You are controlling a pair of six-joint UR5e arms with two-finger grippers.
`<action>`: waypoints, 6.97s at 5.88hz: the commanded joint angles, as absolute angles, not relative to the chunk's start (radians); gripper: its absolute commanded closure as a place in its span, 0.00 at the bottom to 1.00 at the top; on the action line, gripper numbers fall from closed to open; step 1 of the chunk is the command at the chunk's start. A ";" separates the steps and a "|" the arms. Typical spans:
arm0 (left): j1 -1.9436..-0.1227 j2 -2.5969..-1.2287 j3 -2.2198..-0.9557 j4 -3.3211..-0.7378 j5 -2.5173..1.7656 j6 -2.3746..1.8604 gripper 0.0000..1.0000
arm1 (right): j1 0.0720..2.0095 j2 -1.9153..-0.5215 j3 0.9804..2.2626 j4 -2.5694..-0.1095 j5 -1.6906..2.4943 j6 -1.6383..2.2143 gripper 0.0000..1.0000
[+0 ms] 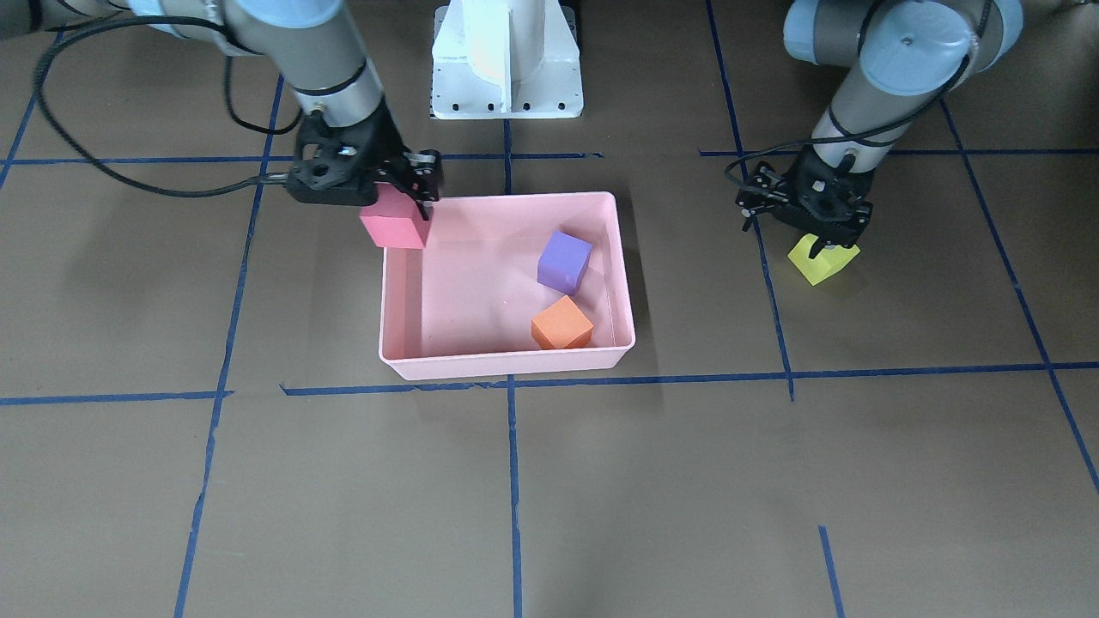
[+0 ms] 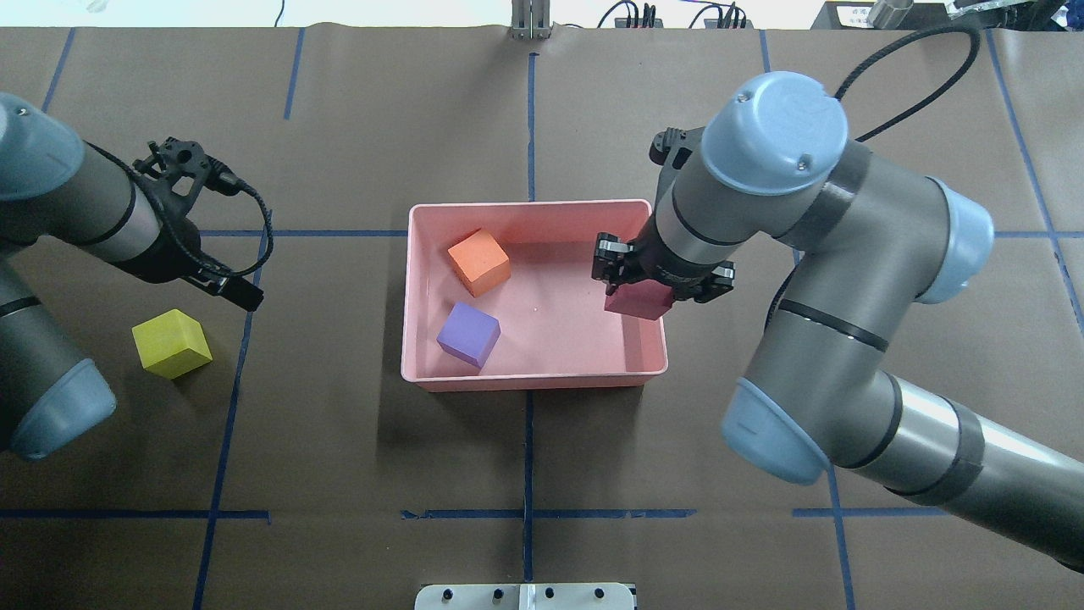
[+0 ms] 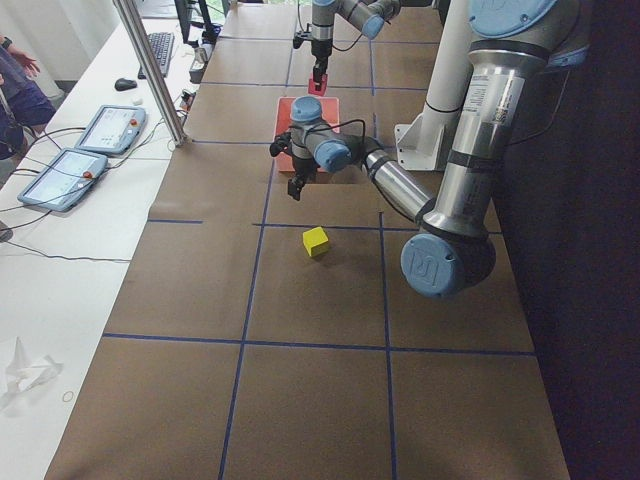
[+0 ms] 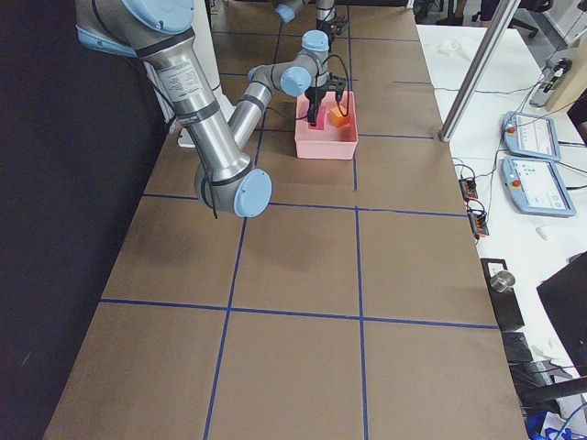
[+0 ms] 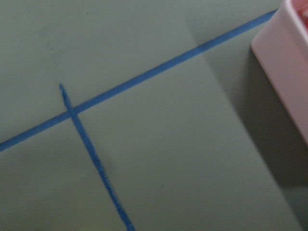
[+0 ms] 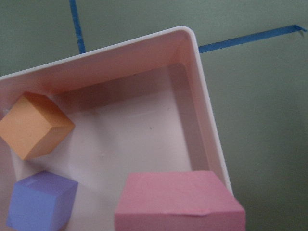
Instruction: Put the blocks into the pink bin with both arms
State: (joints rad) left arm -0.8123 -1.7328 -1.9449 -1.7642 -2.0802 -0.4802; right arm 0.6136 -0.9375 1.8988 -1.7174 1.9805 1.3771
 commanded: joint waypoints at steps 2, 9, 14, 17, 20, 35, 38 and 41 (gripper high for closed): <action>-0.811 -1.618 -1.938 -1.897 -2.079 -0.427 0.00 | 0.589 -0.910 1.868 -1.721 1.962 1.393 0.00; -0.805 -1.589 -1.836 -1.967 -2.080 -0.101 0.00 | 0.588 -0.971 1.930 -1.721 1.960 1.355 0.00; -0.795 -1.597 -1.757 -1.967 -2.164 -0.110 0.00 | 0.578 -0.997 1.930 -1.718 1.954 1.355 0.00; -0.788 -1.624 -1.732 -1.959 -2.196 -0.115 0.50 | 0.589 -0.994 1.939 -1.718 1.959 1.315 0.00; -0.904 -1.714 -1.758 -1.854 -2.252 -0.120 0.62 | 0.685 -1.012 1.940 -1.720 1.985 1.131 0.00; -1.178 -1.782 -1.941 -1.351 -2.242 -0.087 0.00 | 1.573 -1.854 1.974 -1.710 2.313 -0.275 0.00; -1.578 -1.546 -1.734 -1.370 -2.362 0.354 0.00 | 1.574 -1.841 1.944 -1.710 2.315 -0.268 0.00; -1.612 -1.428 -1.720 -1.381 -2.367 0.351 0.00 | 1.574 -1.841 1.944 -1.709 2.316 -0.270 0.00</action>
